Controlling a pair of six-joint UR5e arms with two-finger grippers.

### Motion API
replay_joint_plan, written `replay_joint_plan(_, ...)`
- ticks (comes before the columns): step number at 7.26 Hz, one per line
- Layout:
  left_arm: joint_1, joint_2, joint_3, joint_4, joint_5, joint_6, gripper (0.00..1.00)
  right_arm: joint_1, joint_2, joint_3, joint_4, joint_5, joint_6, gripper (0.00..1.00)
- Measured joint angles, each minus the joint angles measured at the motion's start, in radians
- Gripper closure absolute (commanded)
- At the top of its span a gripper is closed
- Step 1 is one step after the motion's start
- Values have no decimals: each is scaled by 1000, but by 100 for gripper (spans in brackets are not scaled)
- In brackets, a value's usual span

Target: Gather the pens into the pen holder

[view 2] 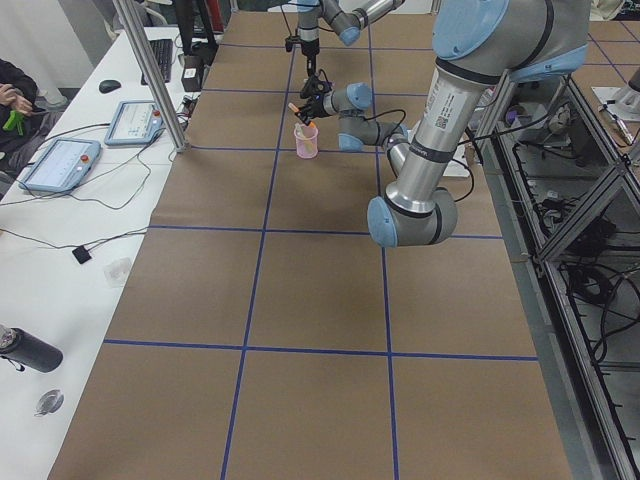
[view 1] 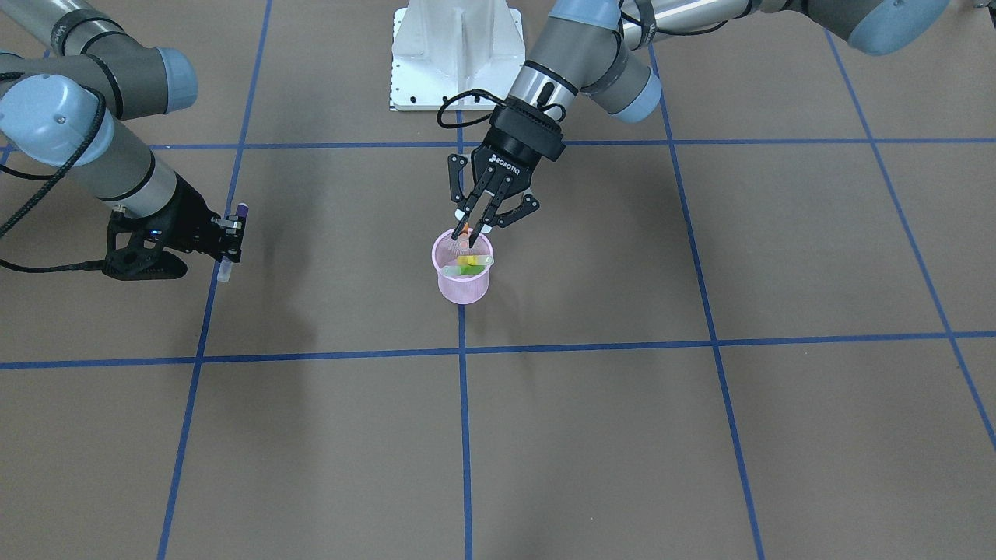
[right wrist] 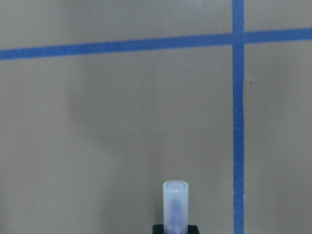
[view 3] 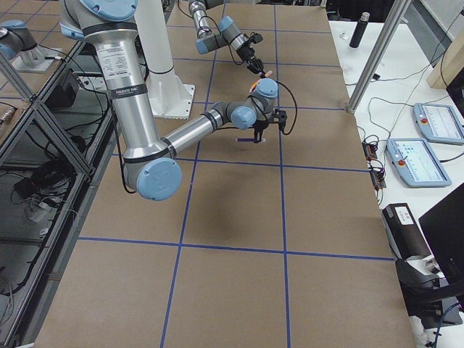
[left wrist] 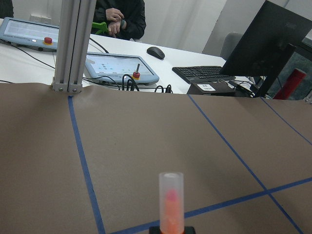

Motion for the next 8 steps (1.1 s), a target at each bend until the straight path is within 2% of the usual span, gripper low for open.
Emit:
replay_joint_plan(3,1,-19,88,-78,8,1,100,26,12,15,0,1,-4,100)
replay_joint_plan(4,2,-20,115,-104,8,1,85,34,15,23,0,2,-3,100)
replay_joint_plan(5,3,-20,126,-117,8,1,6,43,19,30,0,3,-3,100)
replay_joint_plan(6,4,-21,129,-121,8,0,0,52,22,41,0,2,-3,100)
replay_joint_plan(8,4,-19,97,-120,1,-2,0,71,57,80,0,-24,-1,100)
